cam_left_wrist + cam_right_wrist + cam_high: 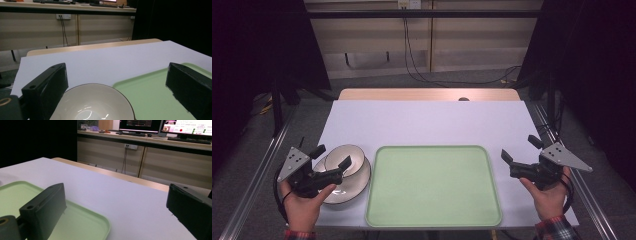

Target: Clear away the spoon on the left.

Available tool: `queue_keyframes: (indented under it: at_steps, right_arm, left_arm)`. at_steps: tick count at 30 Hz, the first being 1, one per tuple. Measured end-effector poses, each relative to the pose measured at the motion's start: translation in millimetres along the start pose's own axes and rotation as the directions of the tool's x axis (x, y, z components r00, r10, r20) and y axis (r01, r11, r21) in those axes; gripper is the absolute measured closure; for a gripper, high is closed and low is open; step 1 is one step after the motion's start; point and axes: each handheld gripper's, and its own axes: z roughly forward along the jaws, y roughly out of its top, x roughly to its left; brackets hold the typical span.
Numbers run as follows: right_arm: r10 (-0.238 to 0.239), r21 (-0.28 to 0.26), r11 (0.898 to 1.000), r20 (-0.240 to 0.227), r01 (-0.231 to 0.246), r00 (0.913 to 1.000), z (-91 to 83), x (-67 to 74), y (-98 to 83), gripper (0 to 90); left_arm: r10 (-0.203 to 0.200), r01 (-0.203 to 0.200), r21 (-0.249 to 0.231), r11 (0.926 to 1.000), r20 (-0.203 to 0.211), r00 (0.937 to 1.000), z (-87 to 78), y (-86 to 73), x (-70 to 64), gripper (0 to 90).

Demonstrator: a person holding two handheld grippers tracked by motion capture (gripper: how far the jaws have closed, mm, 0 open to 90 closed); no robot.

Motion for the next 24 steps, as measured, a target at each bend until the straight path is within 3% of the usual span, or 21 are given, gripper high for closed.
queue_keyframes:
  at_steps: [11,20,24]
  right_arm:
    - [-0.002,-0.007,1.000,-0.003,0.001,1.0000,5.3,1.3,0.0,2.6]
    - [0.001,-0.006,1.000,-0.008,-0.001,1.0000,9.2,1.0,-0.3,2.8]
    - [0.001,-0.002,1.000,-0.016,-0.001,0.9999,11.1,1.1,-0.6,2.9]
  left_arm:
    - [0.003,-0.003,0.003,1.0000,-0.001,1.0000,-6.2,-2.3,-0.6,3.4]
    - [0.008,-0.008,0.036,0.9993,-0.004,1.0000,-10.9,-8.7,-2.4,3.4]
    - [0.000,0.000,0.074,0.9973,0.000,1.0000,-12.4,-15.5,-2.0,3.0]
